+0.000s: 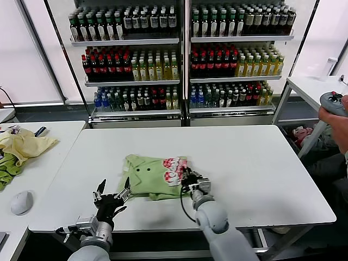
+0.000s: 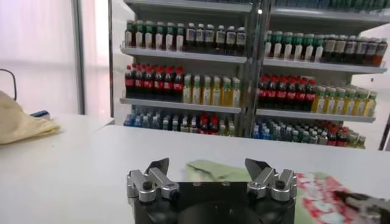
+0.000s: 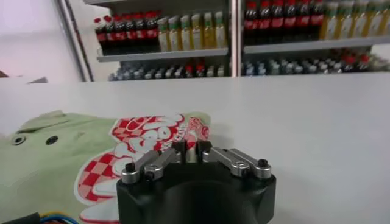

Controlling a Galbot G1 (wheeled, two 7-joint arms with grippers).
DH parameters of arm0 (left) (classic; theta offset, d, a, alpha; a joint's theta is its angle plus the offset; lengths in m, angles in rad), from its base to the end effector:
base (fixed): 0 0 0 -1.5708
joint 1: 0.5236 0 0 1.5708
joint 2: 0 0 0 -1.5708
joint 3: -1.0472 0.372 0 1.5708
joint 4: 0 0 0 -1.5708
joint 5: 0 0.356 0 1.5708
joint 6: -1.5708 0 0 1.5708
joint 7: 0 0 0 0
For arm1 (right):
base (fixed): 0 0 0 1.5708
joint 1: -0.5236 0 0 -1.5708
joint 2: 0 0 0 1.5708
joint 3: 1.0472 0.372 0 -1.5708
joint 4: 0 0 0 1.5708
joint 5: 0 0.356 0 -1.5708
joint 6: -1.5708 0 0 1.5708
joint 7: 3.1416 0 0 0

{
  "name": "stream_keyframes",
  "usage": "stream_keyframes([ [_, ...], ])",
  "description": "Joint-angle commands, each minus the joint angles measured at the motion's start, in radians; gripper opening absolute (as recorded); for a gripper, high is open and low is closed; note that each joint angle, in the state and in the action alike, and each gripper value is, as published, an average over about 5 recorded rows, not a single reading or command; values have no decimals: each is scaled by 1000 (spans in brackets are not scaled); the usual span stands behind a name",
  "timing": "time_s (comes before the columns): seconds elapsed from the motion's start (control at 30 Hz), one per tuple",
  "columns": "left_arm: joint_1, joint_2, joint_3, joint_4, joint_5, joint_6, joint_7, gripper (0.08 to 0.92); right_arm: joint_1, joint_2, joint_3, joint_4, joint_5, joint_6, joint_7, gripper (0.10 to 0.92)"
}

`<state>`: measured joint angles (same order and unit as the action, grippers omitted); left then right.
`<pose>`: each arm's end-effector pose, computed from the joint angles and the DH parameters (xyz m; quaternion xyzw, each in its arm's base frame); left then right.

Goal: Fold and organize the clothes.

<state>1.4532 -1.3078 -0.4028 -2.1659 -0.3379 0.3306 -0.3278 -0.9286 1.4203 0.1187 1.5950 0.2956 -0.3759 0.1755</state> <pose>0.1995 0.0105 -0.2770 0.0227 -0.9932 0.0419 0.1065 0.3698 0.0841 -0.3389 0.1253 -0.9792 -0.0086 0.1593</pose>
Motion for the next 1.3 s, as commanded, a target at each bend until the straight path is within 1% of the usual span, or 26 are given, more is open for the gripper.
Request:
stream_keyframes([
  [0.03, -14, 1, 9, 4, 2, 3, 2, 823, 51, -277, 149, -45, -47, 47, -129, 170],
  [0.07, -18, 1, 12, 4, 3, 4, 3, 823, 53, -295, 166, -58, -57, 58, -142, 152],
  [0.17, -26, 1, 20, 5, 7, 7, 6, 823, 47, -340, 216, -78, -80, 80, -184, 130],
  [0.27, -31, 0, 27, 9, 15, 6, 11, 823, 15, -365, 255, -57, -85, 116, -210, 130],
  [0.37, -30, -3, 33, 14, 24, 4, 15, 823, -34, -361, 291, -20, -95, 195, -184, 165],
  [0.5, -24, -10, 39, 14, 33, 2, 22, 823, -122, -334, 353, 63, -89, 291, -114, 272],
  [0.63, -16, -15, 40, 8, 38, -1, 34, 823, -226, -308, 422, 187, -61, 306, -82, 393],
  [0.9, 6, 1, 31, -23, 46, -10, 98, 823, -438, -249, 511, 429, -55, 299, -96, 618],
  [1.1, 16, 4, 34, -39, 57, -17, 137, 823, -575, -191, 526, 538, -64, 302, -120, 773],
  [1.2, 19, 3, 35, -38, 61, -20, 148, 823, -607, -175, 518, 555, -81, 308, -130, 814],
  [1.3, 23, 3, 34, -43, 64, -22, 157, 823, -620, -160, 509, 560, -96, 314, -132, 822],
])
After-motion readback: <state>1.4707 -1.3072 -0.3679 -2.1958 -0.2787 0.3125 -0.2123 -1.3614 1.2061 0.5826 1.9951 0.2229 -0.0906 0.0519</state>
